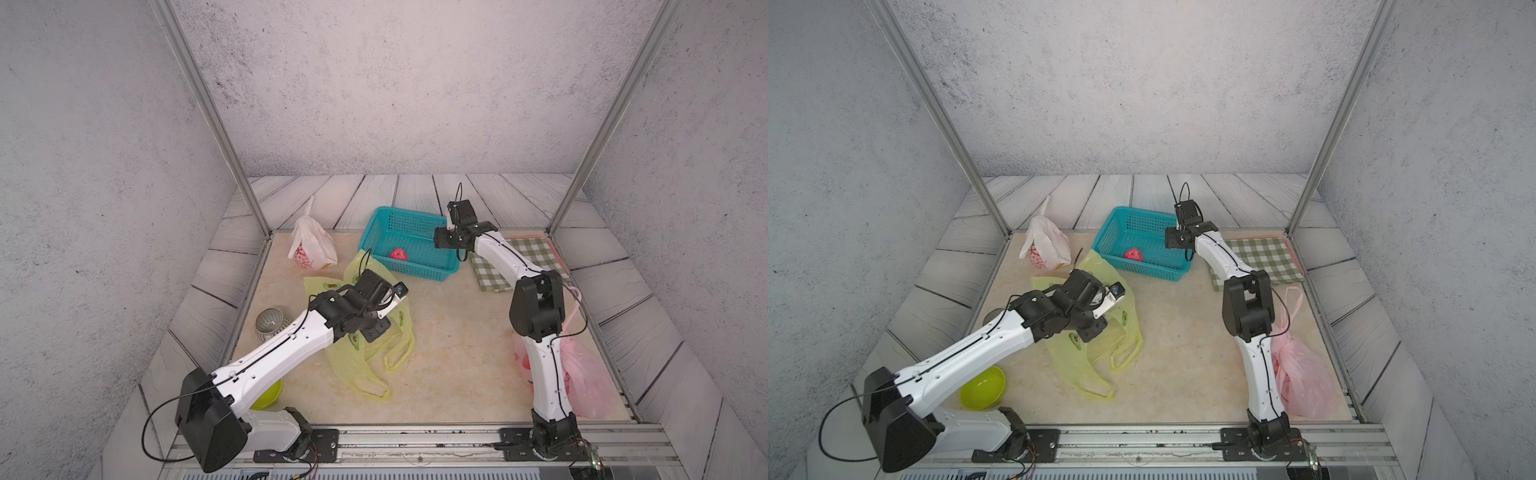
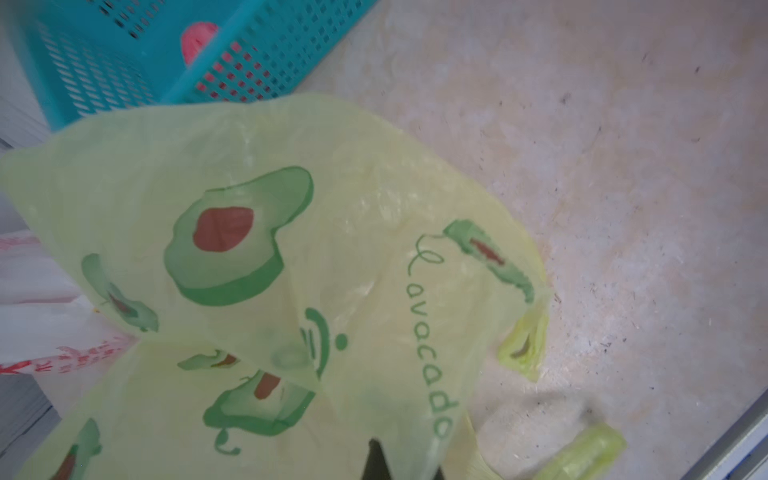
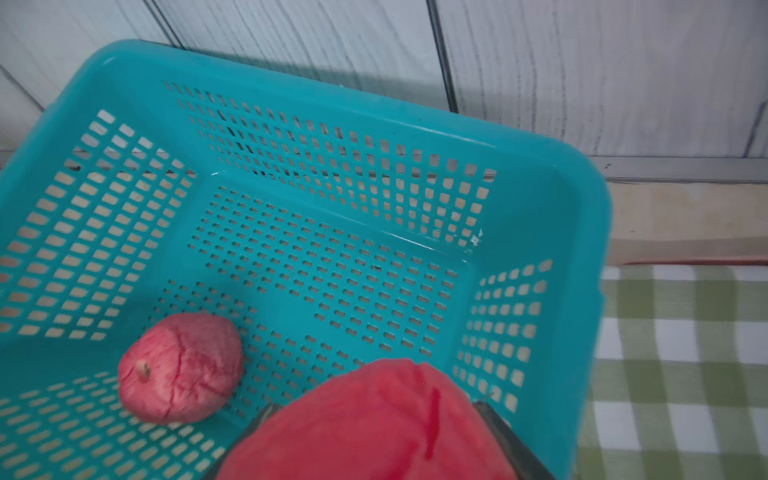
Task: Untie the knot of a plastic bag & take out the apple
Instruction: Place the apple in the basket.
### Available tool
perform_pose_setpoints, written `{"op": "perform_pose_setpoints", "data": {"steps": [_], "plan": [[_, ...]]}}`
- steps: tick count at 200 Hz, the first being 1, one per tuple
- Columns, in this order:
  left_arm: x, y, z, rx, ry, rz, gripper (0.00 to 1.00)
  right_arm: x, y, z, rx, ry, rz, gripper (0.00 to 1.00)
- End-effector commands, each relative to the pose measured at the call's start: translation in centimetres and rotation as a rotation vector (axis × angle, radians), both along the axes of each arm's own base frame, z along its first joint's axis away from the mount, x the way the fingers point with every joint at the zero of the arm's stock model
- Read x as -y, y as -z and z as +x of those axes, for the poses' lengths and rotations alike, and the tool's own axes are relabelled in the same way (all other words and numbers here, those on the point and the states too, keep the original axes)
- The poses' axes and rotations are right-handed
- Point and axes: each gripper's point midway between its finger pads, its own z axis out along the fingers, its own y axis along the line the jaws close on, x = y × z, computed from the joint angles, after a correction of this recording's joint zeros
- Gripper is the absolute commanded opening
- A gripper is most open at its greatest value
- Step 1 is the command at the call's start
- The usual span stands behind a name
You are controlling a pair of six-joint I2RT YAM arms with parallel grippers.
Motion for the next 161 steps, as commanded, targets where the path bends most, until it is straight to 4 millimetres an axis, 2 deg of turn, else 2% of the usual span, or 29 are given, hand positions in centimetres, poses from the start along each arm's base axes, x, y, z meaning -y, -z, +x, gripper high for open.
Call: {"op": "perform_pose_setpoints", "data": {"steps": [1, 20, 46, 101, 131, 161], "plan": [[-0.3, -0.9, -0.5, -0.021, -0.005, -0.013, 0.00, -1.0, 1.3, -0.1, -0.049, -0.022, -0.033, 0.73], [-0.3, -0.6, -0.3, -0.038, -0.020, -0.001, 0.00, -1.2, 3.0, -0.1, -0.081, -0.023, -0.033, 0.74], [0.0, -0.2, -0.4, -0.070, -0.013, 0.008, 0.00, -1.0, 4.1, -0.5, -0.090, -0.021, -0.032, 0.76], [-0.4, 0.5, -0.4, -0.081, -0.017, 0.045, 0.00, -0.6, 4.8, -1.7, -0.106, -0.039, -0.055, 0.87], [-0.5, 0.7, -0.2, -0.081, -0.028, 0.057, 0.00, -0.6, 3.4, -1.9, -0.083, -0.052, -0.046, 0.89], [-0.8, 0.9, 0.0, -0.085, -0.043, 0.075, 0.00, -0.8, -1.0, -2.6, -0.018, -0.069, 0.000, 0.89]]}}
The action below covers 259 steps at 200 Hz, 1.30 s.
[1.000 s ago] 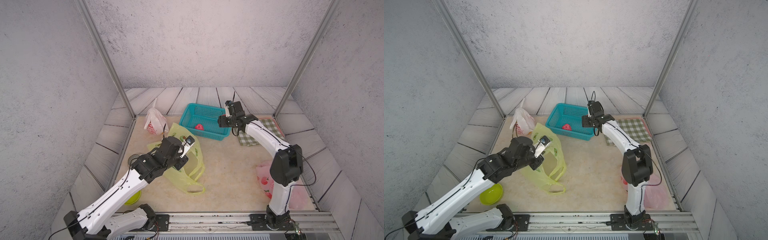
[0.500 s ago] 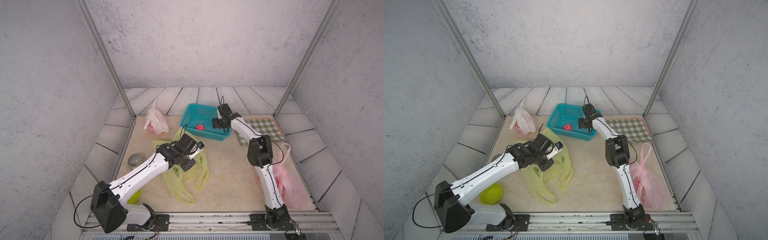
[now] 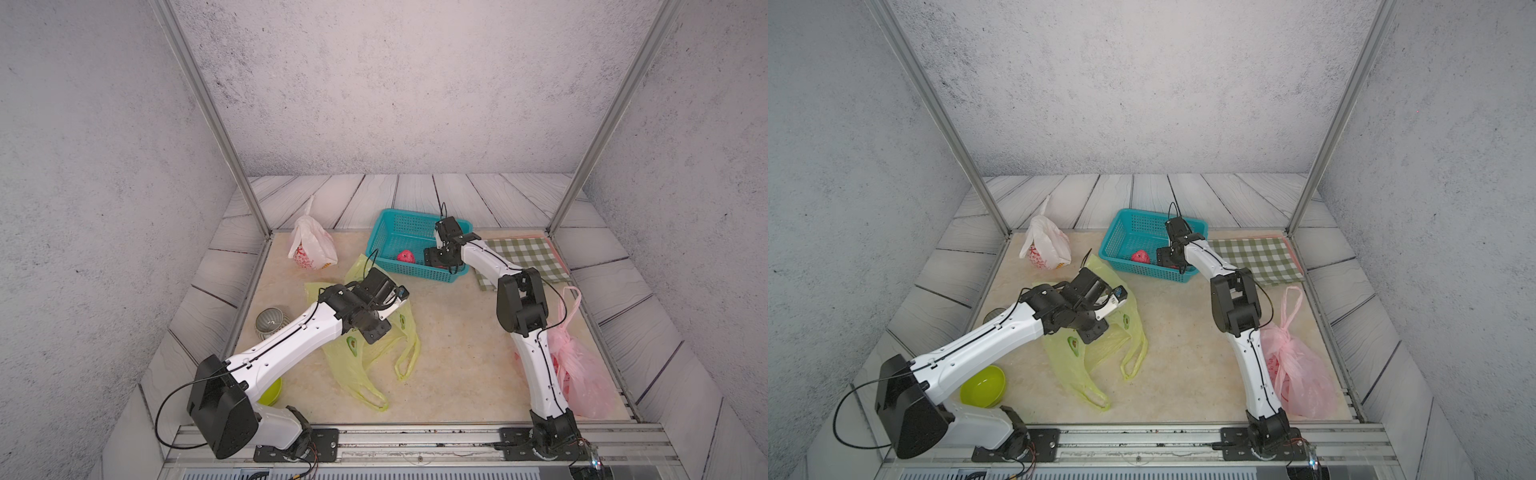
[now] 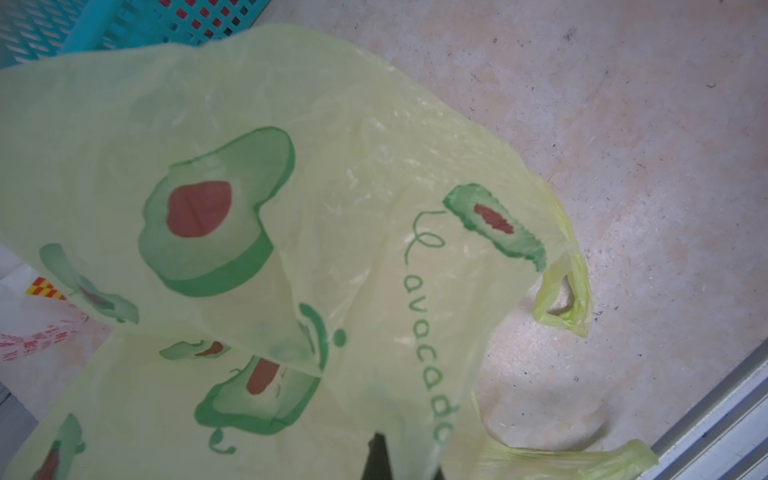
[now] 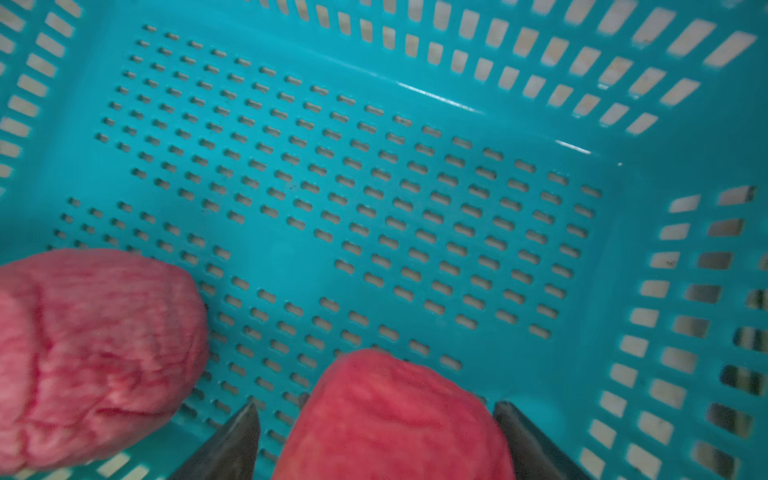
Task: Untie the knot of a plastic bag & take out the apple
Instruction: Place the apple in the basket, then adjust the plastic bag at the center of the board.
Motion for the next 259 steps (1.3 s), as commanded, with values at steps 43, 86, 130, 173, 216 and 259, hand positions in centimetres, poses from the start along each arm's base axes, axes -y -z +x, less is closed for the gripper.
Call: {"op": "perform_pose_setpoints", "data": {"steps": [43, 86, 130, 173, 216, 259], "plan": [[0.2, -1.4, 0.2, 0.007, -0.020, -0.033, 0.00, 0.2, -15.7, -4.6, 0.233, -0.055, 0.106, 0.89], [5.2, -5.4, -4.0, 0.006, 0.229, -0.341, 0.00, 1.4, -18.8, -13.8, 0.282, -0.103, 0.166, 0.89], [4.9, -5.6, -5.0, 0.091, 0.225, -0.357, 0.35, 2.0, -18.6, -22.7, 0.277, -0.182, 0.190, 0.88], [4.7, -6.0, -5.3, 0.030, -0.008, -0.513, 0.57, 0.2, -19.0, -28.4, 0.298, -0.310, 0.217, 0.87], [6.3, -11.8, -8.4, -0.027, 0.052, -0.835, 0.99, -0.3, -21.1, -31.1, 0.313, -0.371, 0.317, 0.86], [8.7, -13.5, -7.4, -0.104, 0.008, -0.966, 0.99, -0.8, -21.6, -32.5, 0.272, -0.375, 0.417, 0.86]]}}
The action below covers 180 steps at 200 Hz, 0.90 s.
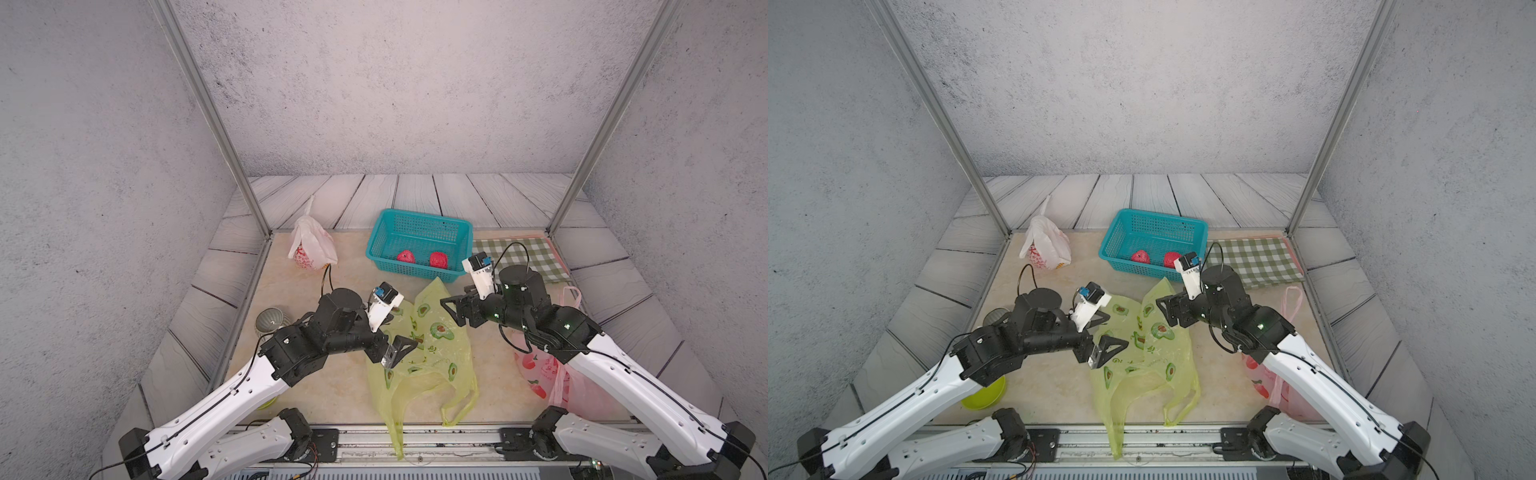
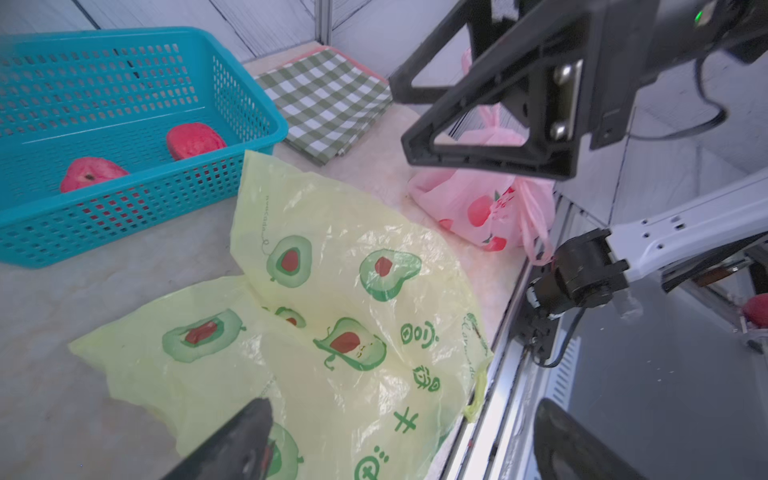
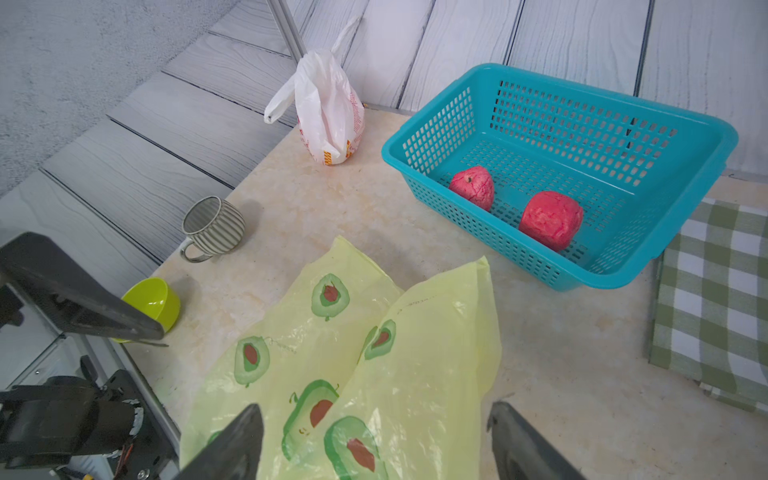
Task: Untie the knot of a plastic bag & take out the apple
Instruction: Adjust the plastic bag at the center of the board.
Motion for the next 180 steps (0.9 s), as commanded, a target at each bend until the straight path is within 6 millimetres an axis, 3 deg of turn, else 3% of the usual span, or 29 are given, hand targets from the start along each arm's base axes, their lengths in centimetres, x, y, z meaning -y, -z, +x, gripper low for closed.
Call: {"op": "perform_pose_setpoints", "data": {"steps": [1, 31, 43, 56, 93, 120, 146, 180], "plan": [[2.2, -1.3, 0.7, -0.087, -0.011, -0.136, 0.99, -0.8, 0.4, -1.4, -0.077, -0.036, 0.078, 0.86], [5.4, 1.1, 3.0, -0.260, -0.031, -0.285, 0.99, -3.5, 1.4, -3.1, -0.215, -0.102, 0.374, 0.84], [5.8, 3.3, 3.7, -0.310, -0.068, -0.260, 0.99, -4.4, 3.5, -3.2, -0.286, -0.110, 0.441, 0.81], [5.5, 5.8, 4.8, -0.343, -0.146, -0.237, 0.97, -4.8, 7.2, -2.9, -0.356, -0.085, 0.432, 0.79], [1.9, 13.5, 8.6, -0.337, -0.425, -0.193, 0.97, -4.7, 18.2, -1.0, -0.466, 0.038, 0.294, 0.78], [-0.8, 17.8, 9.6, -0.411, -0.529, -0.144, 0.95, -3.9, 23.7, -0.3, -0.544, 0.136, 0.227, 0.72], [-4.0, 19.8, 9.8, -0.453, -0.638, -0.100, 0.96, -1.8, 26.0, -0.2, -0.536, 0.230, 0.141, 0.75], [-7.1, 21.6, 9.9, -0.484, -0.719, -0.061, 0.97, 0.2, 26.8, -0.2, -0.508, 0.289, 0.049, 0.78]]}}
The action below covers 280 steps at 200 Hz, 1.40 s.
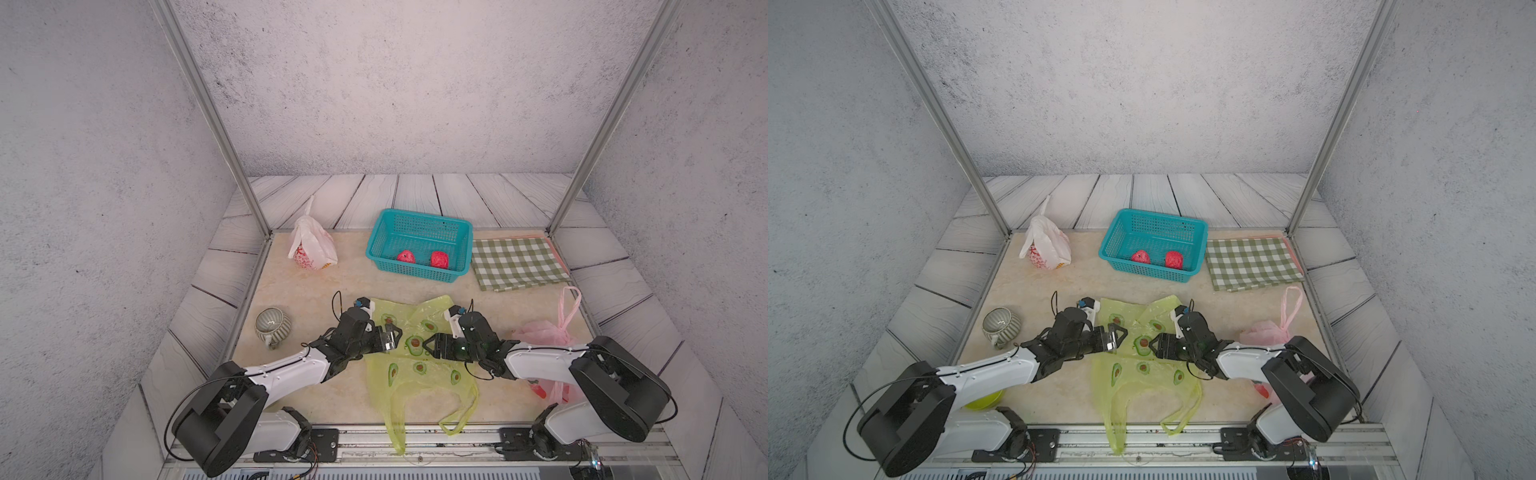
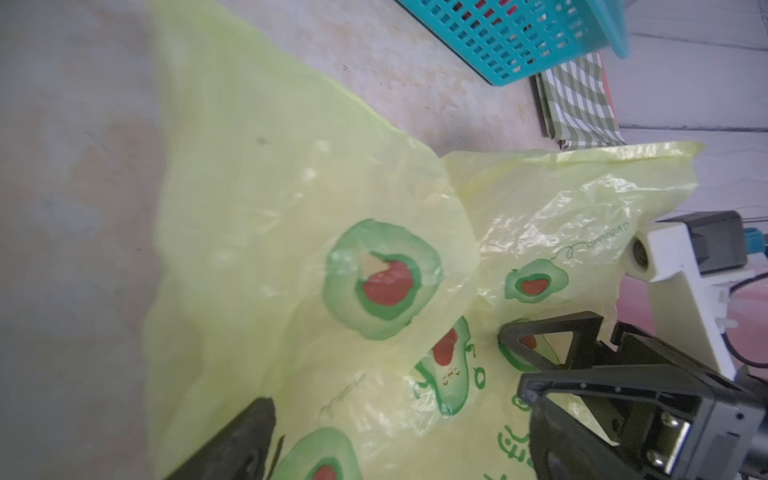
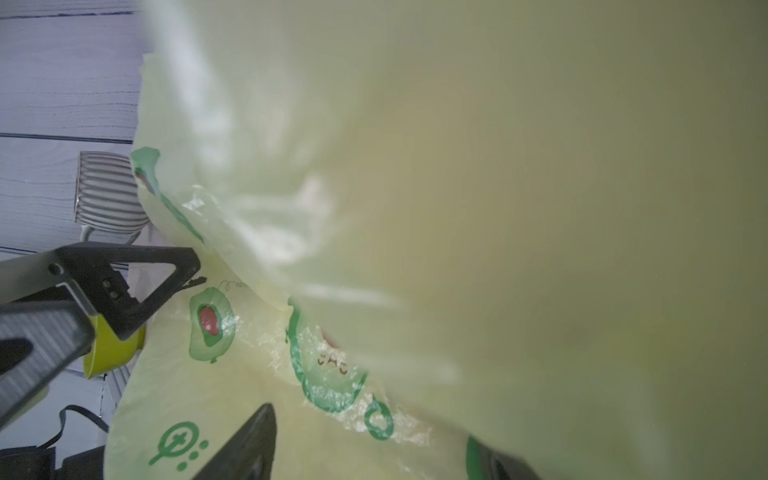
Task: Untie the knot of a plastic bag & take out the apple
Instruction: Adjust the plastic bag at the center of the board.
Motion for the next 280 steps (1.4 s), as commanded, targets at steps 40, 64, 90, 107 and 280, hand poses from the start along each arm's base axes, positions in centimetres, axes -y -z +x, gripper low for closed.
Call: {"op": "perform_pose_setpoints", "data": {"steps": [40, 64, 90, 107, 280], "plan": [[-1.5, -2.2, 0.3, 0.046, 0.035, 0.035, 0.95, -0.3, -3.8, -0.6, 0.090, -0.103, 0.002, 0.78], [-0.4, -9.0, 0.9, 0.160, 0.072, -0.029, 0.94, -2.2, -10.9, -1.1, 0.185, -0.217, 0.104, 0.79], [1.0, -15.2, 1.5, 0.281, 0.100, -0.131, 0.94, -2.0, -16.5, -0.5, 0.291, -0.211, 0.117, 0.81], [2.3, -16.3, 2.1, 0.300, 0.146, -0.156, 0.88, -1.5, -17.0, 0.8, 0.321, -0.179, 0.045, 0.80], [2.5, 3.1, 7.9, -0.163, 0.085, -0.126, 0.53, 3.0, -0.6, 9.6, 0.010, 0.065, 0.095, 0.58]]}}
